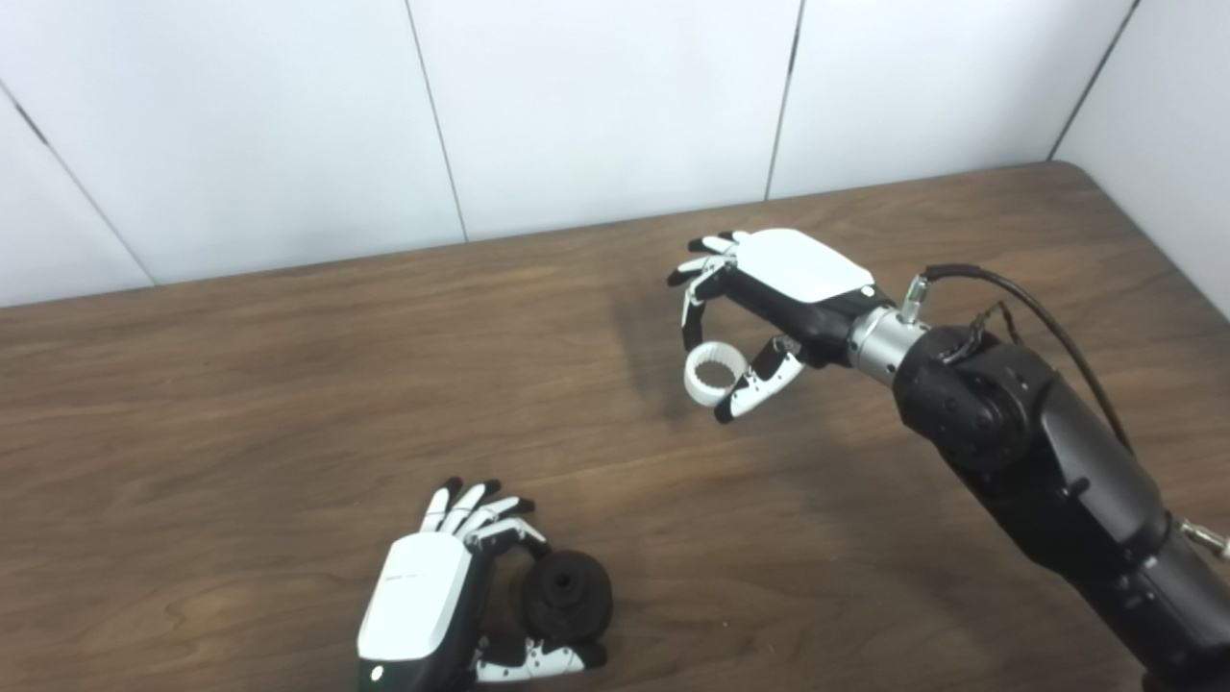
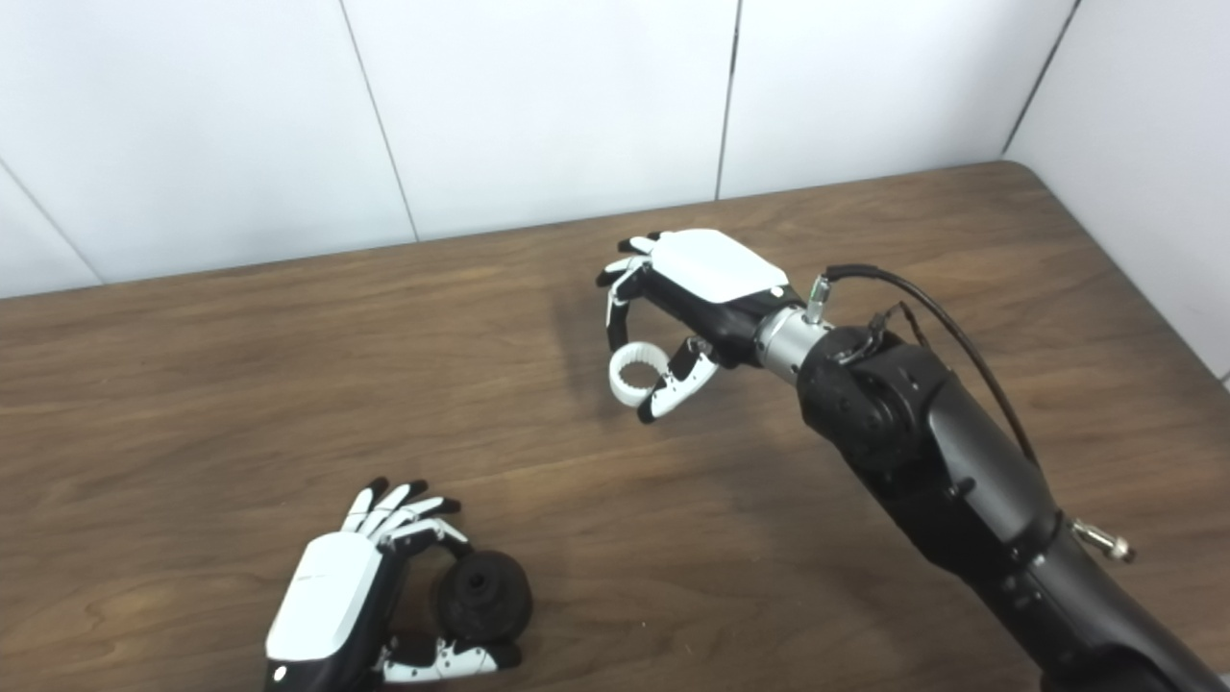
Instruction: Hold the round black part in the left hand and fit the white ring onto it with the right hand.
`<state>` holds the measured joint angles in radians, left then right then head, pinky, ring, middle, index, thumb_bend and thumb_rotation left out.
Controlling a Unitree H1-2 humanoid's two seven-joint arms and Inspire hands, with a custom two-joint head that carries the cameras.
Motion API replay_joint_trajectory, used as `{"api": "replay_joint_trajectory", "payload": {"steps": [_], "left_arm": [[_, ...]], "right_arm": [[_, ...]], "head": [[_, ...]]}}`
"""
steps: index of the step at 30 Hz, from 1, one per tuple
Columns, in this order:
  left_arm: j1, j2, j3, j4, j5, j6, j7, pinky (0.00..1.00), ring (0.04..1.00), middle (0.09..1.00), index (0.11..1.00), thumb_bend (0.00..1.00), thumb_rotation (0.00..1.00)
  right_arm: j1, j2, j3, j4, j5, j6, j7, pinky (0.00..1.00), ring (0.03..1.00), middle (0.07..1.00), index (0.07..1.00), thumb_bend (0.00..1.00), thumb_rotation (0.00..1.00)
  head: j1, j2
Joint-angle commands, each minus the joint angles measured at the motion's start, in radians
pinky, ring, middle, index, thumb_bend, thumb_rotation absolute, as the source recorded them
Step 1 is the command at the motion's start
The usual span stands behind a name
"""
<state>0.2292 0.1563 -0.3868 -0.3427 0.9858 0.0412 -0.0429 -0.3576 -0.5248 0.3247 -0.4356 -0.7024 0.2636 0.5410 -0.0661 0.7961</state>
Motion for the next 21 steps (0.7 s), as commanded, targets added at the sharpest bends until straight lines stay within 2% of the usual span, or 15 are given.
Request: {"api": "replay_joint_trajectory", "payload": {"steps": [1,10,21], "left_arm": [[0.007,-0.001,-0.013,0.009,0.039,0.031,-0.049,1.0,0.912,0.801,0.485,0.52,0.05],[-0.007,-0.026,-0.026,0.001,0.066,0.061,-0.065,1.0,0.908,0.795,0.485,0.52,0.05],[-0.027,-0.045,-0.041,0.002,0.082,0.076,-0.069,1.0,0.907,0.789,0.484,0.52,0.05]], "right_arm": [[-0.01,0.005,-0.007,-0.065,0.011,-0.026,0.01,1.0,0.966,0.854,0.484,0.52,0.14],[0.031,0.045,0.026,-0.147,0.013,-0.051,0.08,1.0,0.977,0.858,0.484,0.52,0.14],[0.023,0.105,0.056,-0.246,0.01,-0.022,0.22,1.0,1.0,0.876,0.485,0.52,0.14]], "head": [[0.009,0.006],[0.051,0.046],[0.082,0.097]]}}
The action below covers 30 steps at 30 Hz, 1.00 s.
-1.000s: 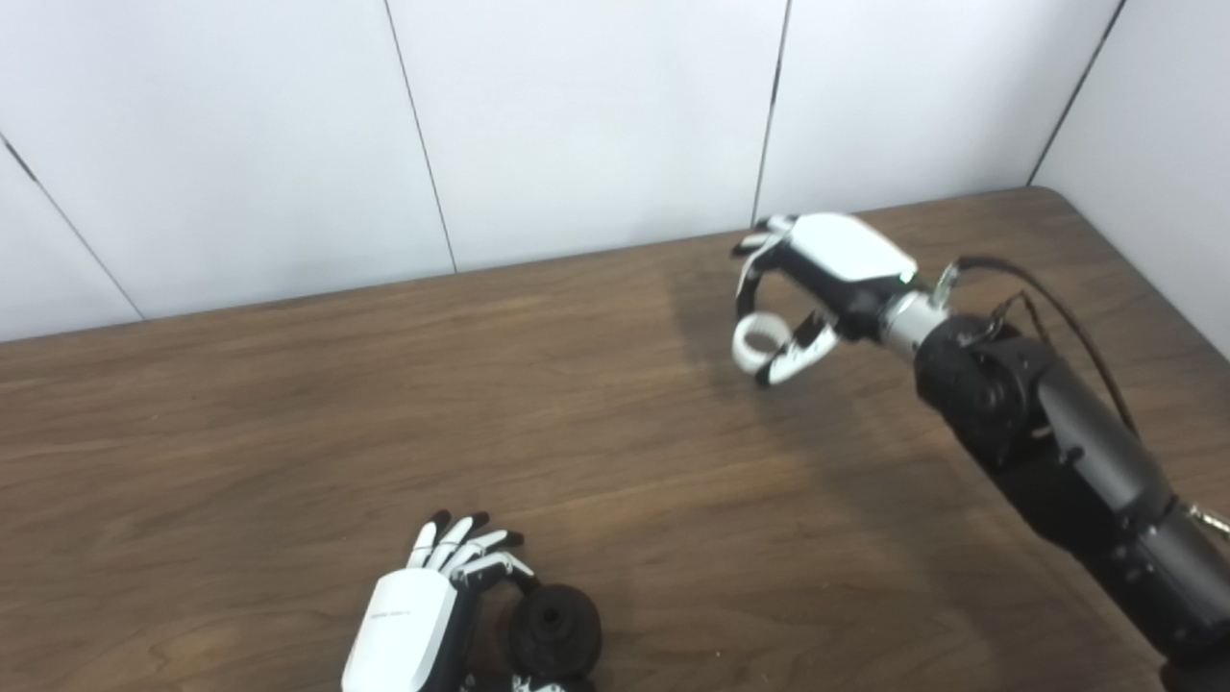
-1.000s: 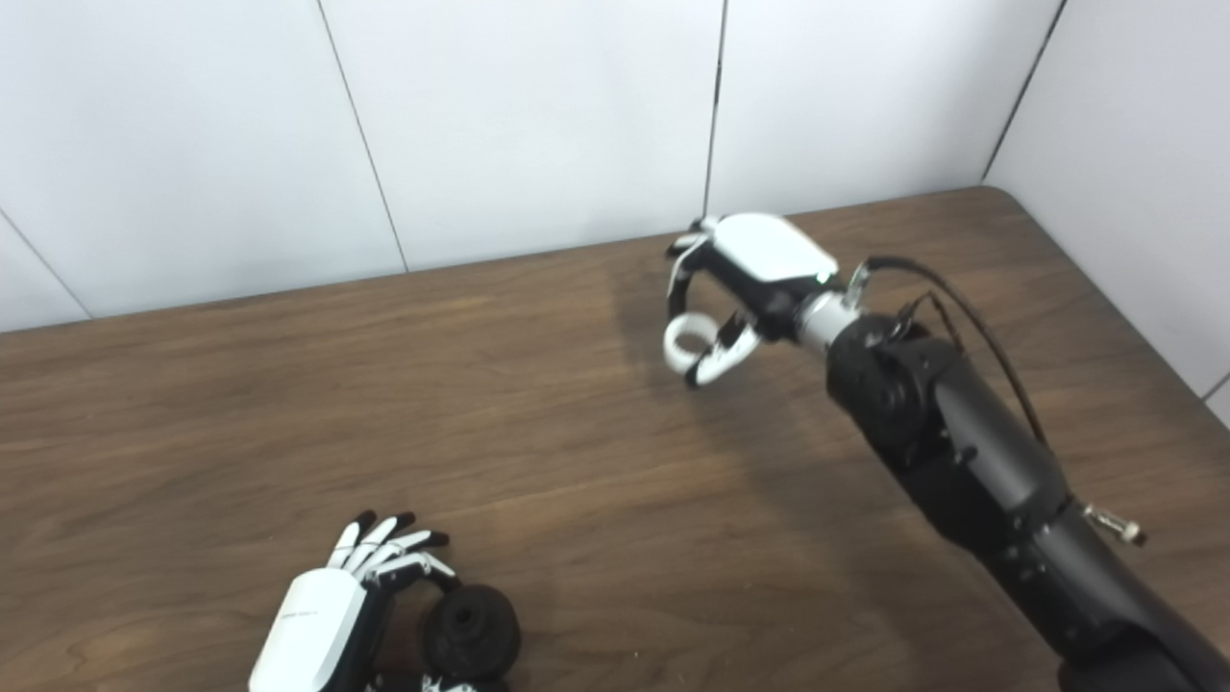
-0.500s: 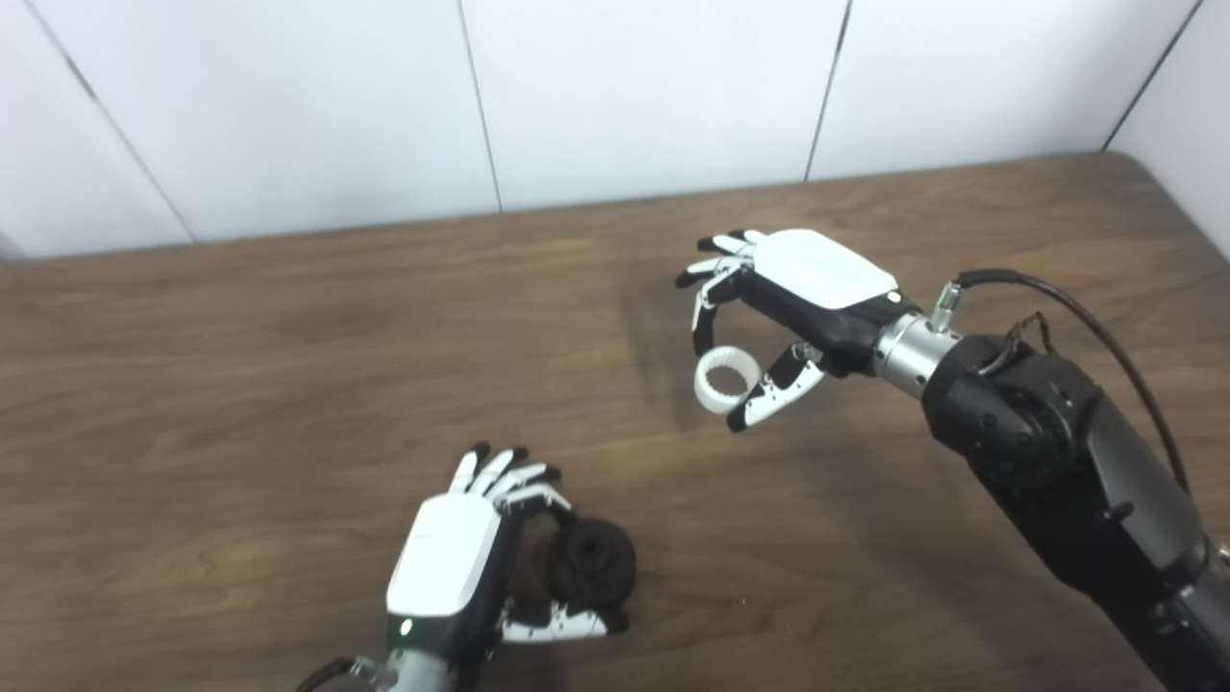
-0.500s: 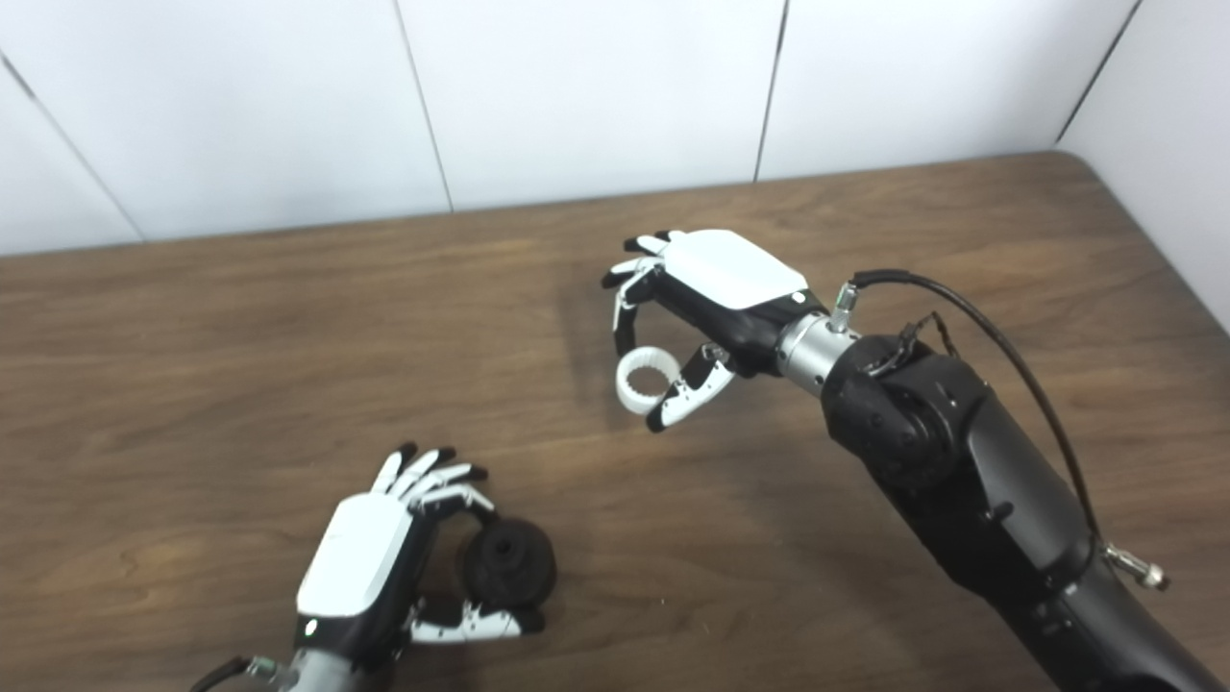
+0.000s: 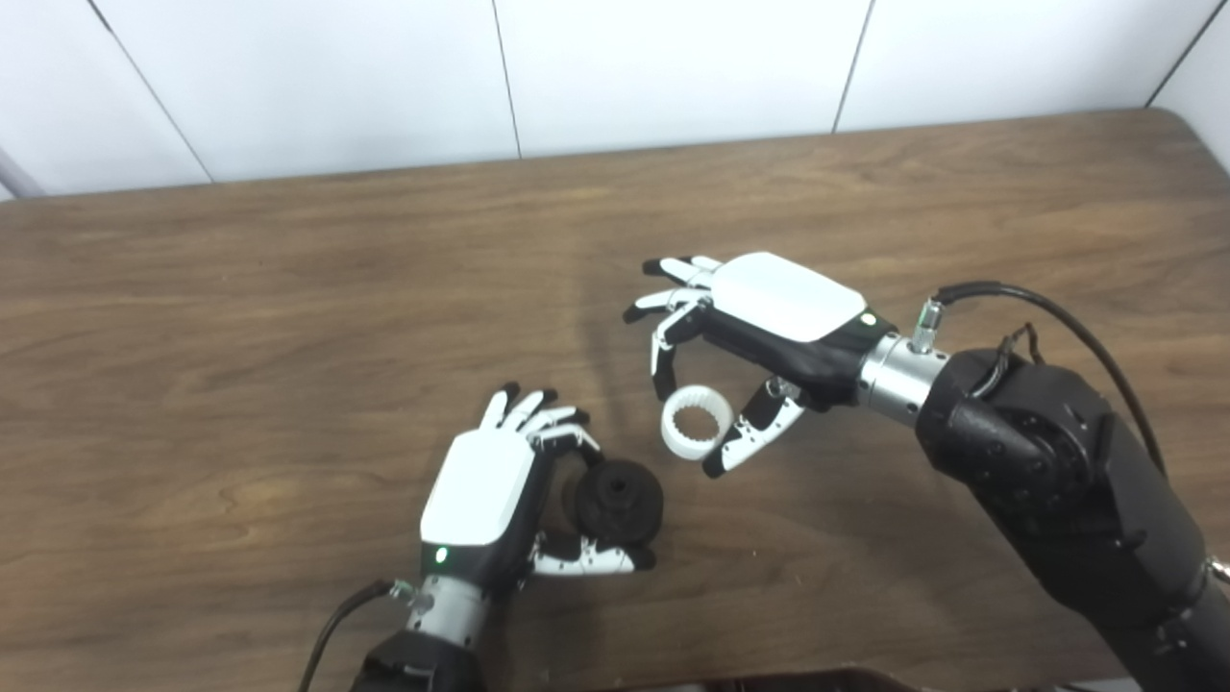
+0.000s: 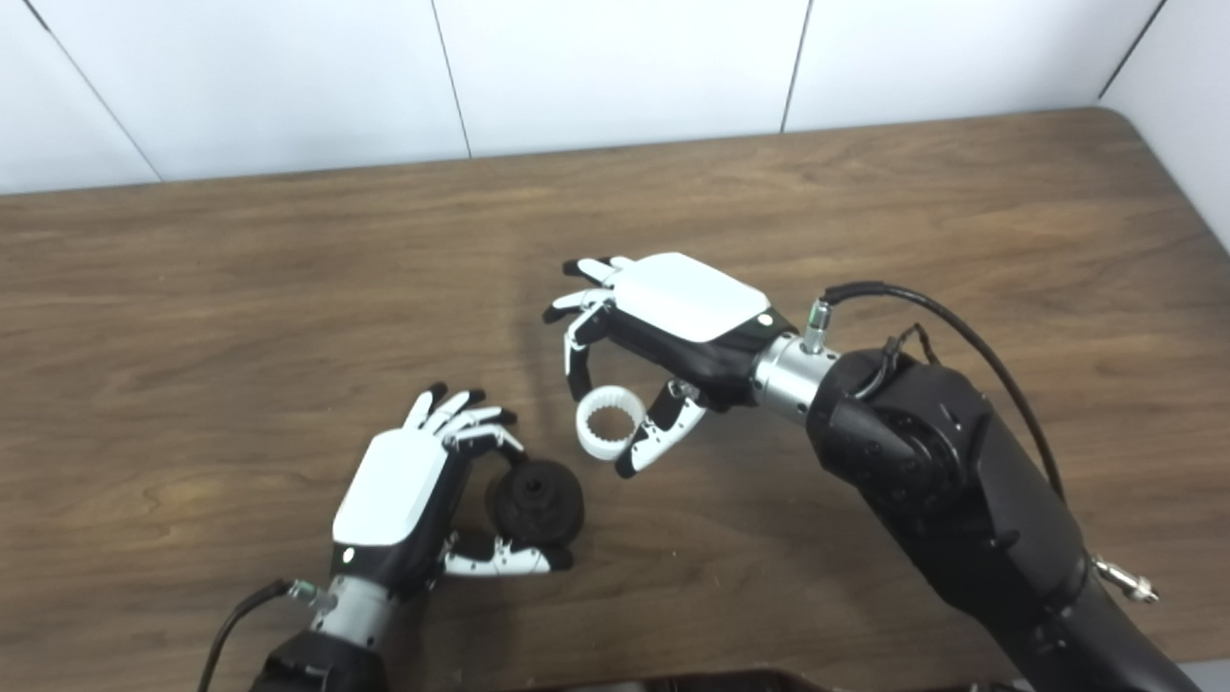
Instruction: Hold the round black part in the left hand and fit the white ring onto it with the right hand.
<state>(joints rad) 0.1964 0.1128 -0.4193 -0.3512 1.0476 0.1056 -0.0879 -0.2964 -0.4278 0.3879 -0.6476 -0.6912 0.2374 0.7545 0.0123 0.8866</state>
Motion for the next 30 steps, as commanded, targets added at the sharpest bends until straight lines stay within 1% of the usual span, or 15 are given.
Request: {"api": "replay_joint_trajectory", "payload": {"steps": [1,4,10,15,20,30], "left_arm": [[0.003,-0.002,-0.009,0.011,0.02,0.012,-0.024,1.0,0.907,0.789,0.484,0.52,0.05],[-0.002,-0.003,-0.012,0.011,0.026,0.012,-0.025,1.0,0.905,0.79,0.485,0.52,0.05],[-0.011,-0.014,-0.013,0.005,0.034,0.025,-0.041,1.0,0.905,0.786,0.484,0.52,0.05],[-0.017,-0.017,-0.019,0.0,0.042,0.041,-0.06,1.0,0.91,0.789,0.484,0.52,0.05],[-0.018,-0.02,-0.025,0.004,0.051,0.043,-0.049,1.0,0.901,0.785,0.484,0.52,0.05],[-0.02,-0.028,-0.031,-0.002,0.064,0.055,-0.059,1.0,0.899,0.791,0.484,0.52,0.05]], "right_arm": [[-0.039,0.014,-0.006,-0.038,0.0,0.006,0.015,1.0,1.0,0.876,0.486,0.52,0.14],[-0.041,0.027,-0.006,-0.046,0.0,0.007,0.033,1.0,1.0,0.874,0.486,0.52,0.14],[-0.044,0.059,0.003,-0.048,-0.006,-0.008,0.044,1.0,1.0,0.868,0.485,0.52,0.14],[-0.037,0.081,0.012,-0.037,-0.005,-0.028,0.036,1.0,0.998,0.865,0.485,0.52,0.14],[-0.038,0.093,0.023,-0.024,-0.014,-0.031,0.041,1.0,1.0,0.868,0.485,0.52,0.14],[-0.039,0.11,0.038,0.021,-0.036,-0.055,0.026,1.0,1.0,0.867,0.485,0.52,0.14]], "head": [[0.007,0.01],[0.014,0.026],[0.021,0.044],[0.027,0.046],[0.03,0.046],[0.035,0.047]]}}
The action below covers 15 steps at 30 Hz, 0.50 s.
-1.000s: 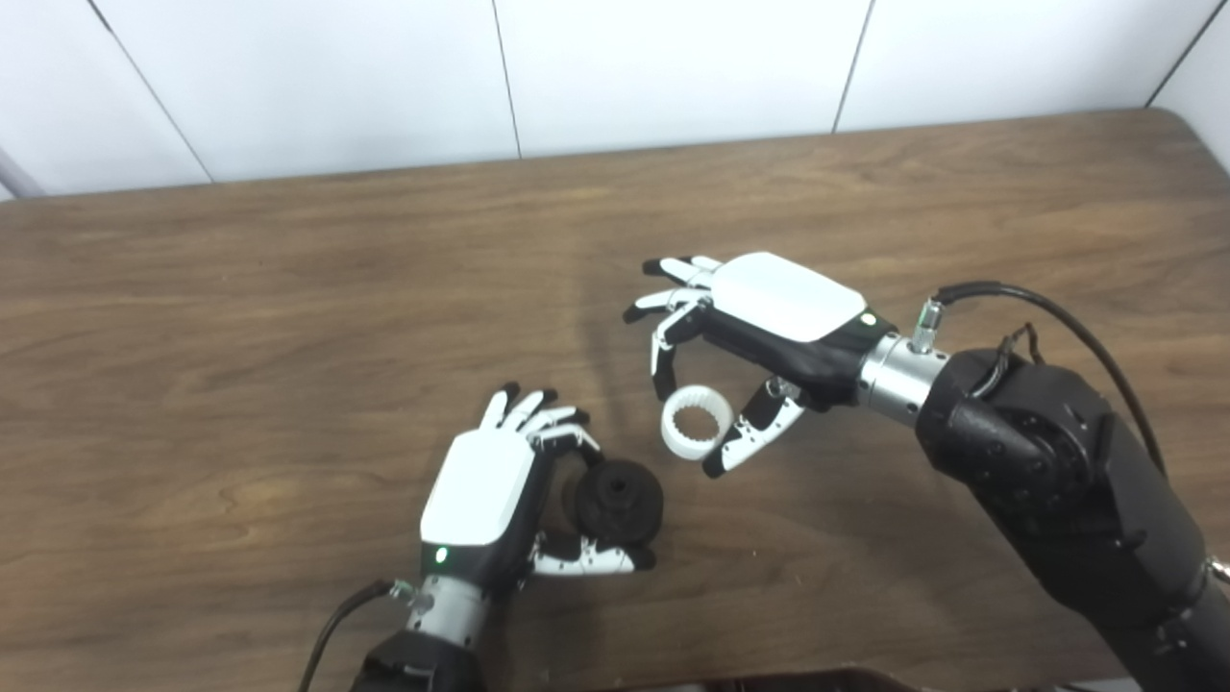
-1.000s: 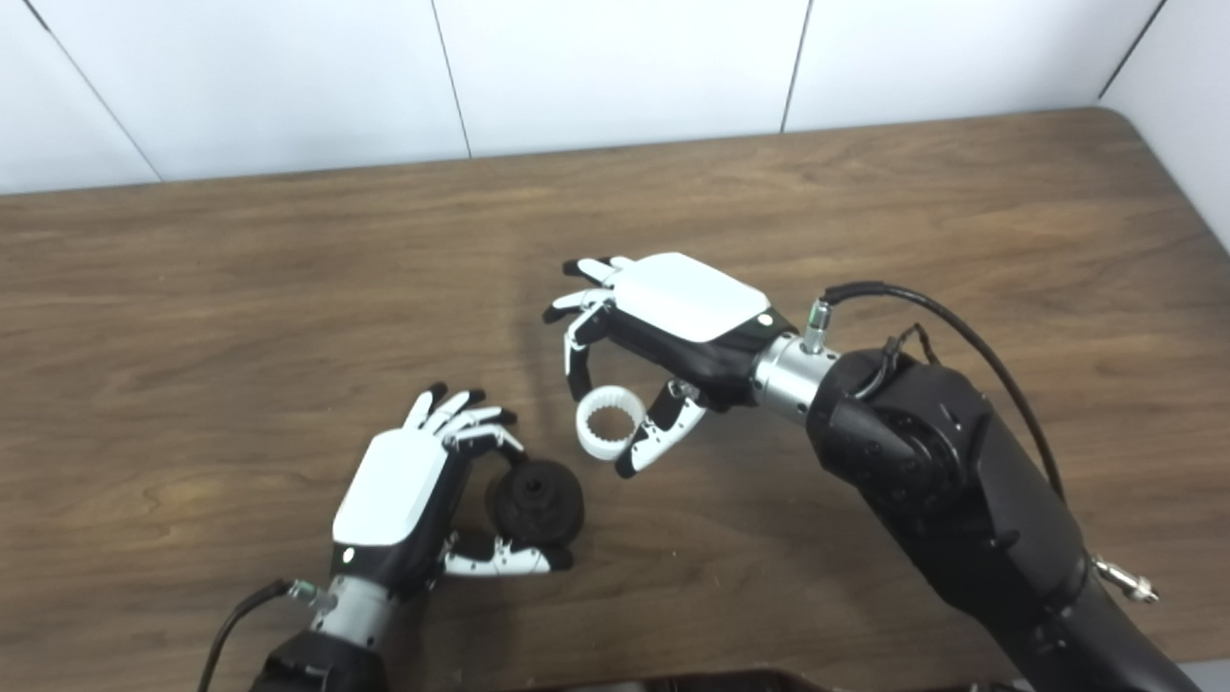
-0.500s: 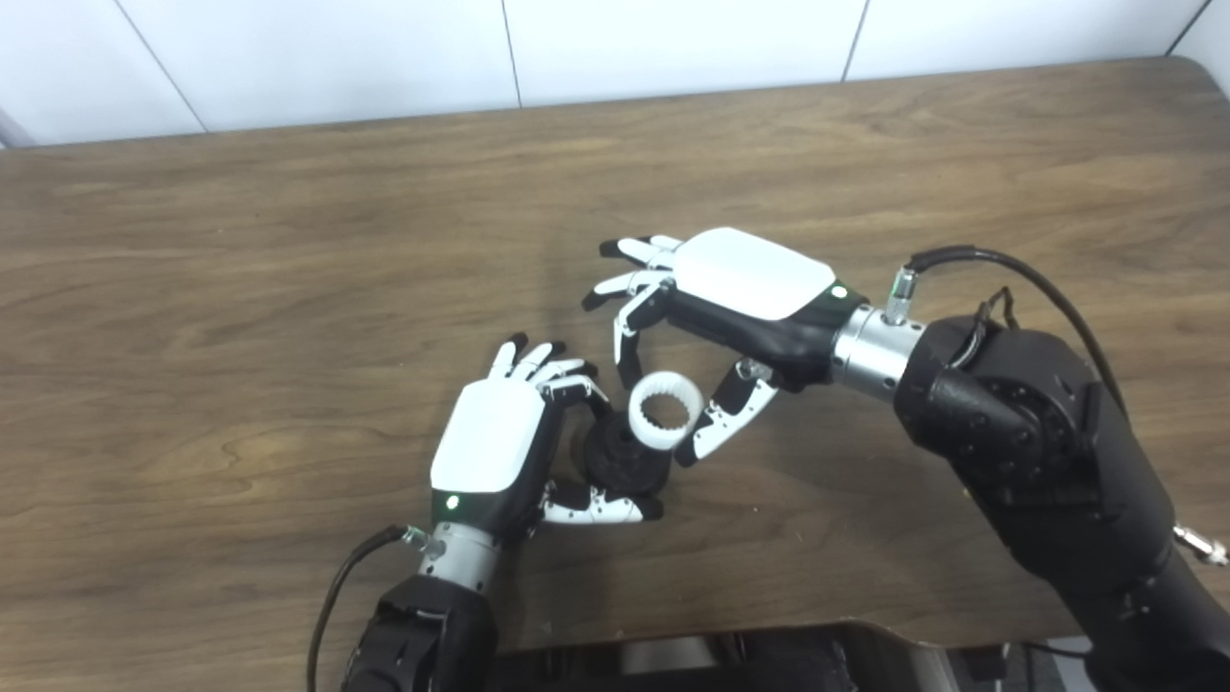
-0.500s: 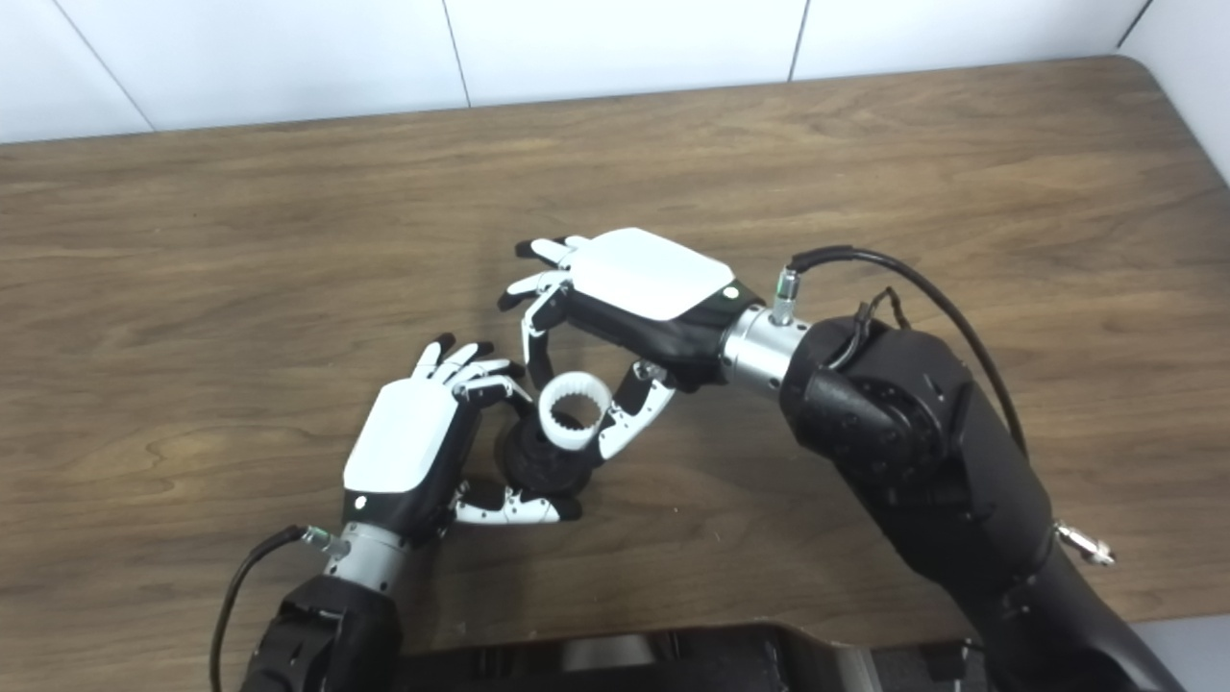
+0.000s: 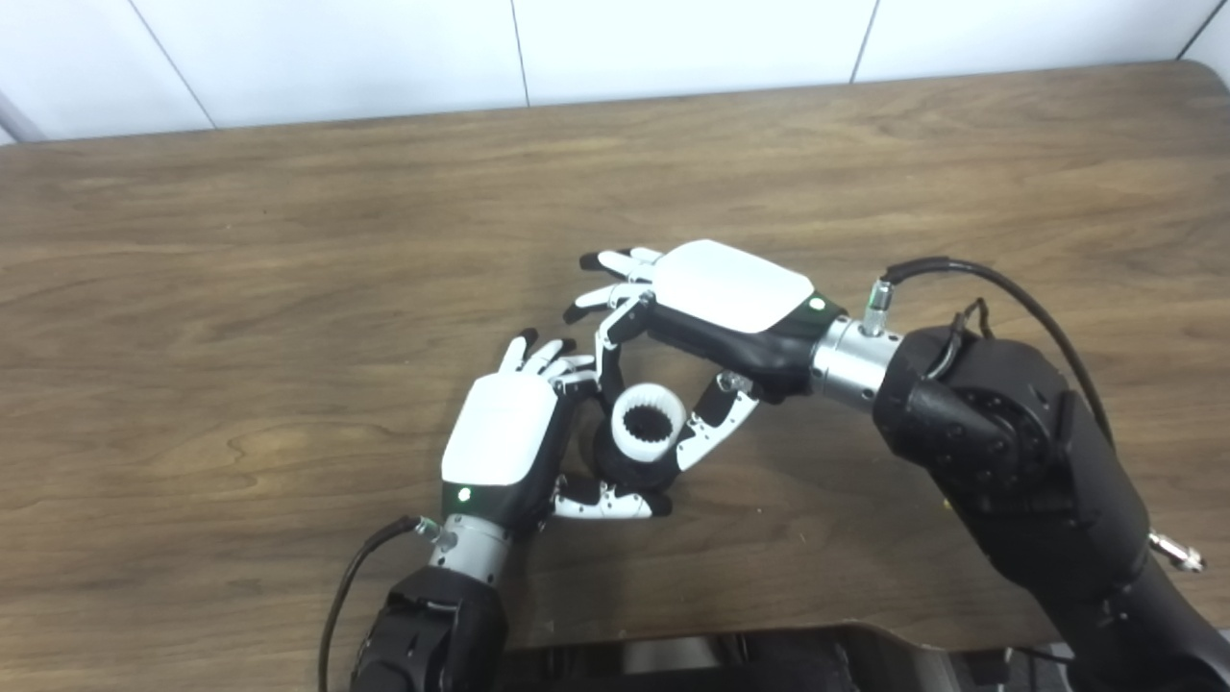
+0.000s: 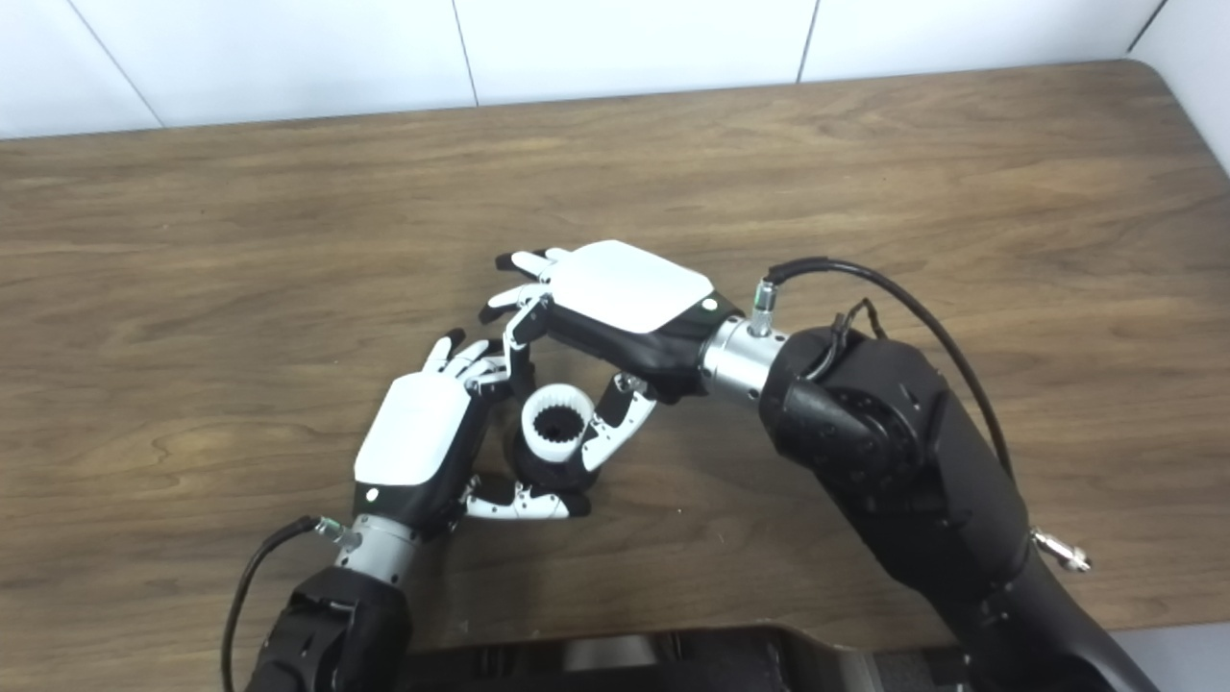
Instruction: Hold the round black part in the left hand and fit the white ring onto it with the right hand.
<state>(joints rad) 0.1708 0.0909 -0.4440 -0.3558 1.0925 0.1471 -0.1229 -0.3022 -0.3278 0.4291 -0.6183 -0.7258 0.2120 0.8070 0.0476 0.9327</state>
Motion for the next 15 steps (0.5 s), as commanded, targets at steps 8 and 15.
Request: {"api": "replay_joint_trajectory", "payload": {"steps": [8,15], "left_arm": [[0.004,-0.009,-0.009,0.003,0.022,0.016,-0.024,1.0,0.9,0.793,0.484,0.52,0.05],[0.006,-0.013,-0.01,0.0,0.015,0.02,-0.022,1.0,0.899,0.792,0.485,0.52,0.05]], "right_arm": [[-0.022,0.018,-0.002,0.027,-0.002,-0.061,-0.044,1.0,1.0,0.869,0.485,0.52,0.14],[-0.016,0.019,0.004,0.039,-0.008,-0.063,-0.047,1.0,0.999,0.868,0.485,0.52,0.14]], "head": [[0.003,0.0],[0.005,0.001]]}}
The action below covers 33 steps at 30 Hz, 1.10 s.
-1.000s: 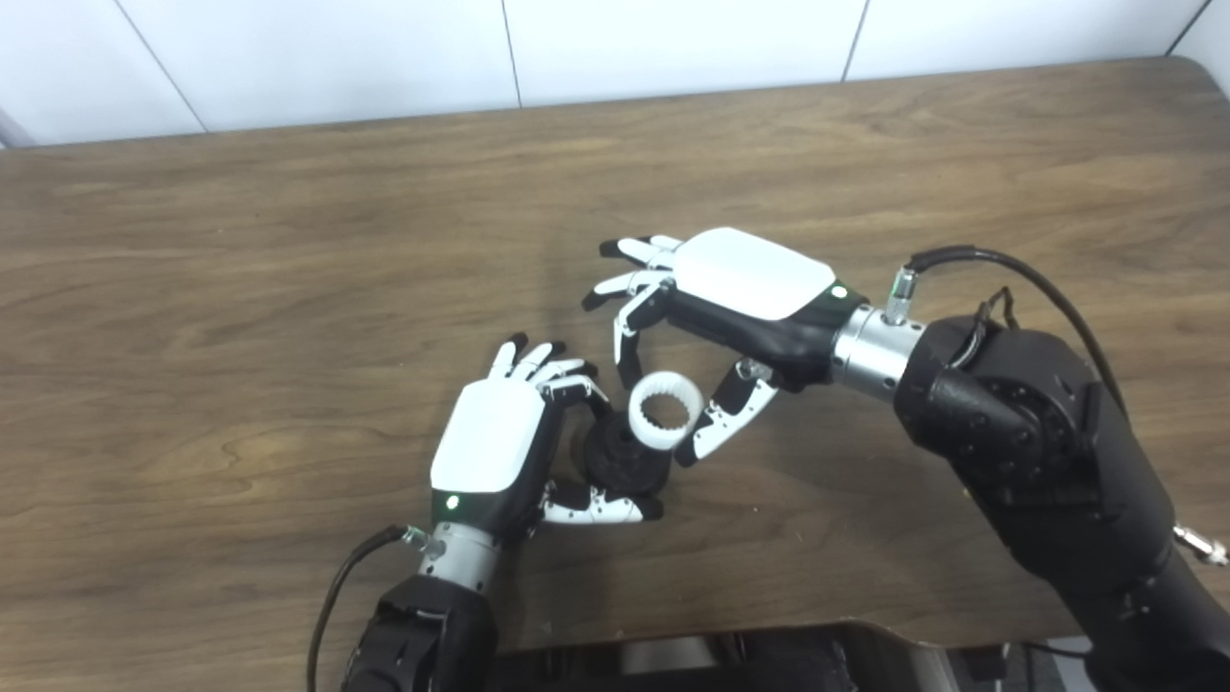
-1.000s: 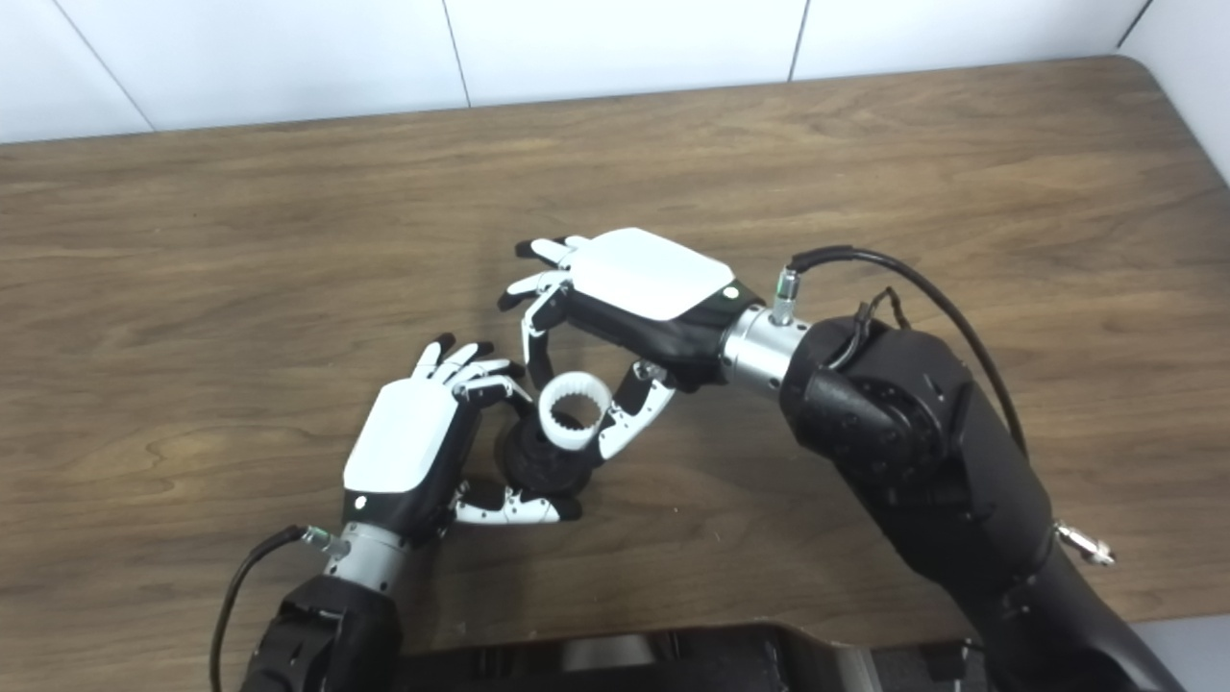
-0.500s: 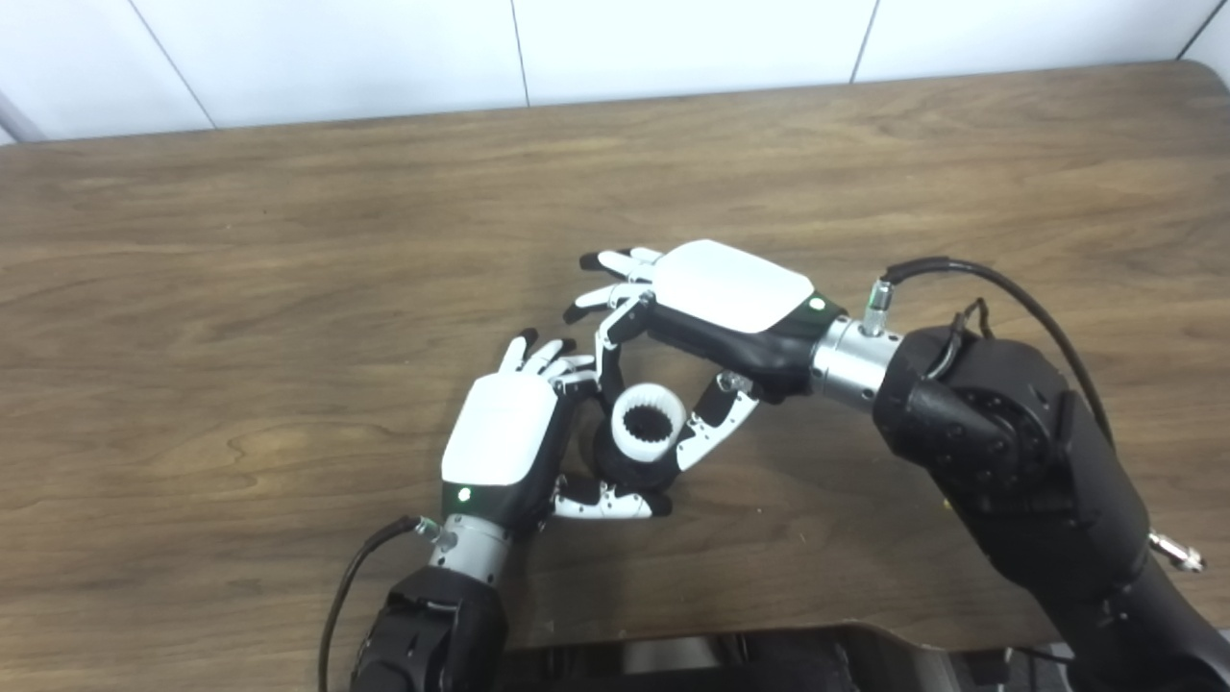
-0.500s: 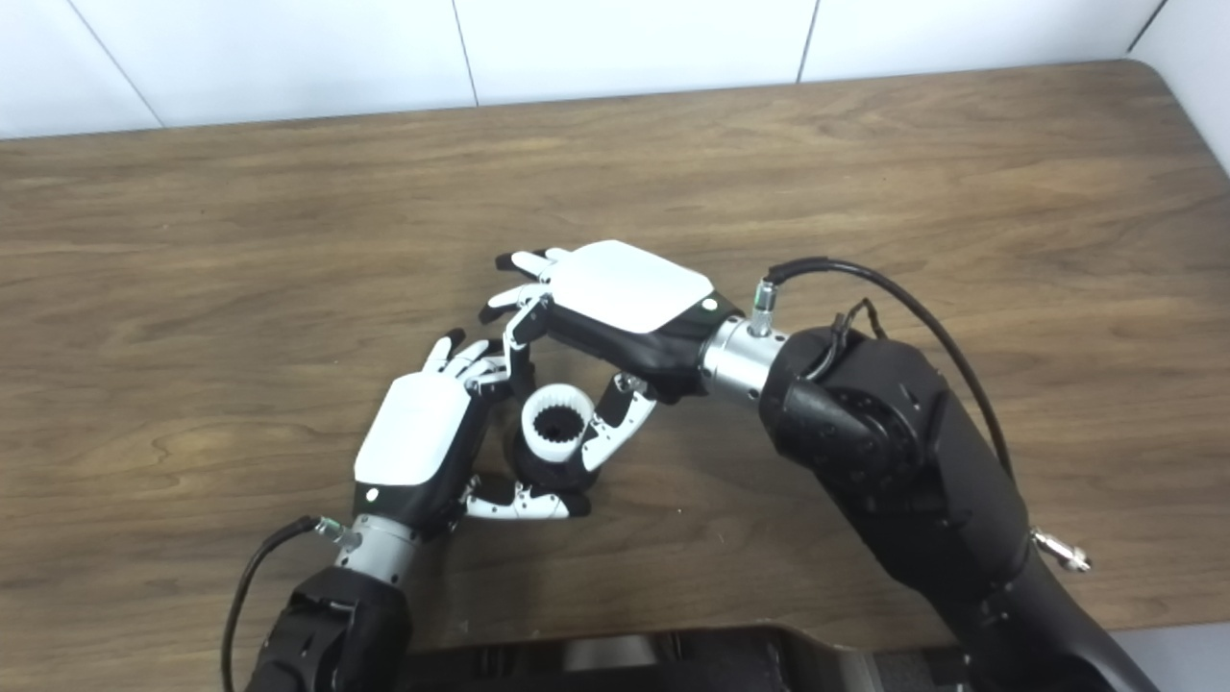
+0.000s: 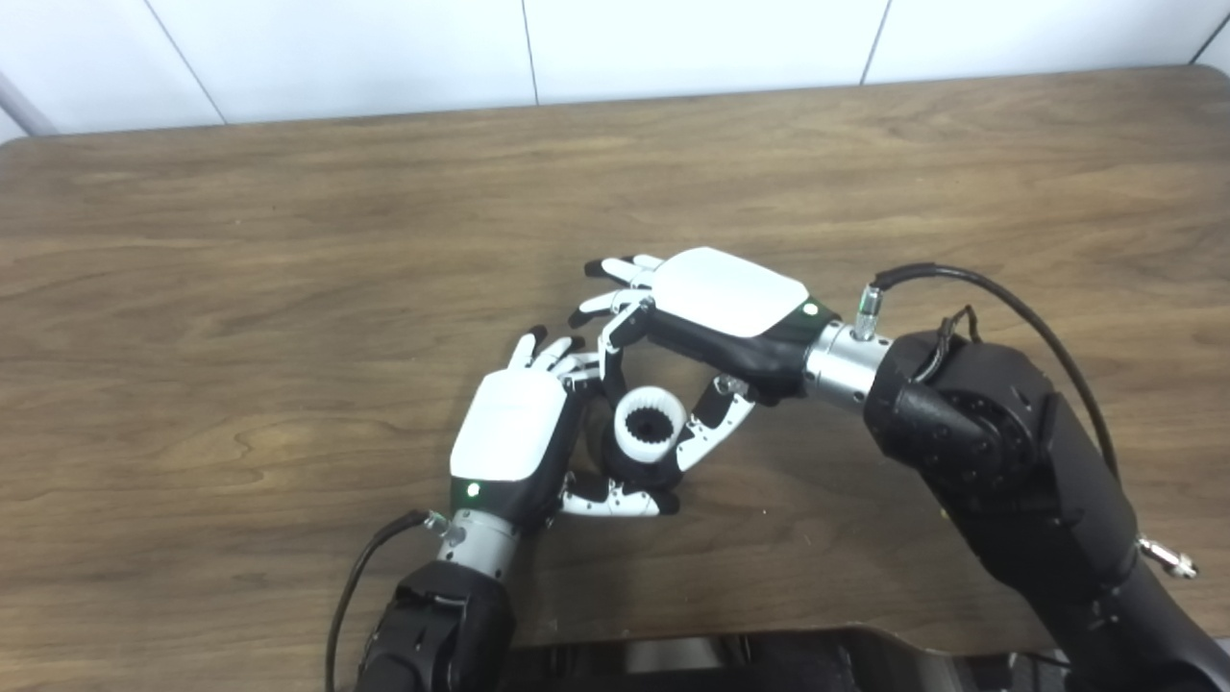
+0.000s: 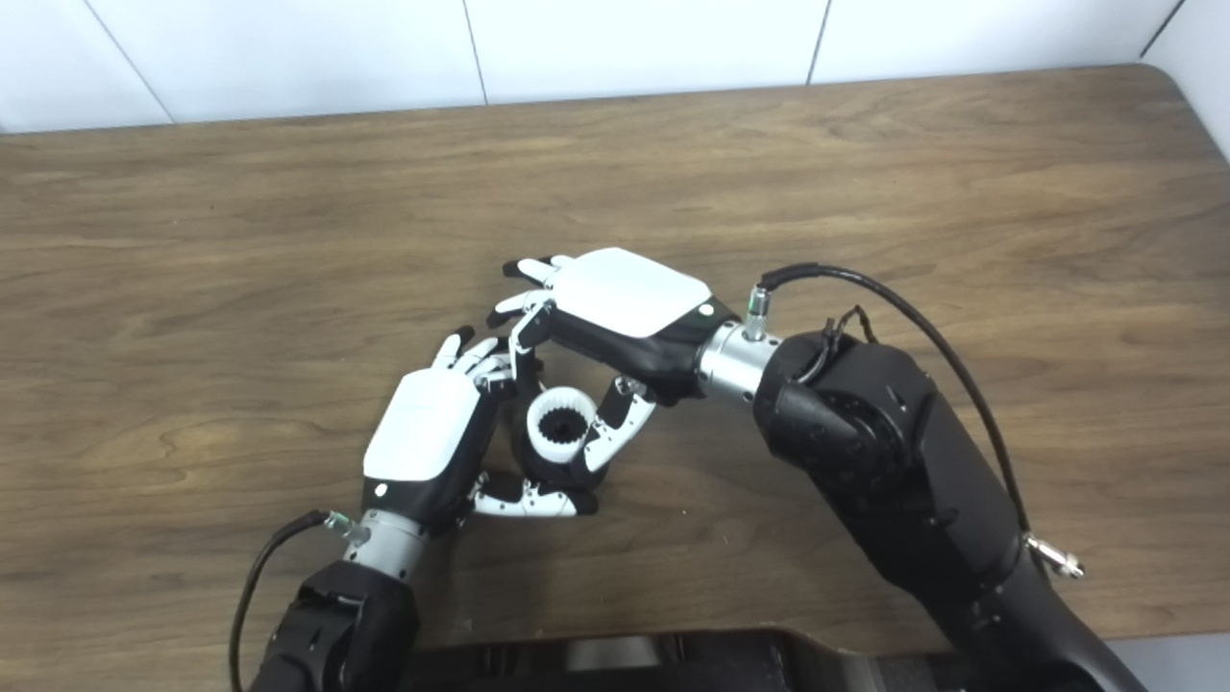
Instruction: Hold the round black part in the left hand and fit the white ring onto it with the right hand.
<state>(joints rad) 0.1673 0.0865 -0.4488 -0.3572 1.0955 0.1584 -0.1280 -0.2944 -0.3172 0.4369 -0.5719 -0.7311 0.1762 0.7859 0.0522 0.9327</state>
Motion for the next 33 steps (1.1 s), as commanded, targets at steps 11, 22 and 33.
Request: {"api": "replay_joint_trajectory", "payload": {"steps": [11,22,33], "left_arm": [[0.009,-0.007,-0.008,0.003,0.011,0.008,-0.015,1.0,0.9,0.792,0.485,0.52,0.05],[0.009,-0.006,-0.01,-0.002,0.008,0.007,-0.016,1.0,0.899,0.789,0.484,0.52,0.05],[0.009,-0.006,-0.01,-0.008,0.007,0.008,-0.021,1.0,0.898,0.787,0.484,0.52,0.05]], "right_arm": [[-0.019,0.006,-0.004,0.014,-0.003,-0.052,-0.037,1.0,0.997,0.864,0.485,0.52,0.14],[-0.008,0.008,0.0,0.018,-0.017,-0.052,-0.034,1.0,0.992,0.861,0.485,0.52,0.14],[0.002,0.009,0.005,0.034,-0.029,-0.057,-0.048,1.0,0.997,0.862,0.485,0.52,0.14]], "head": [[0.002,0.002],[0.0,0.004],[-0.007,0.007]]}}
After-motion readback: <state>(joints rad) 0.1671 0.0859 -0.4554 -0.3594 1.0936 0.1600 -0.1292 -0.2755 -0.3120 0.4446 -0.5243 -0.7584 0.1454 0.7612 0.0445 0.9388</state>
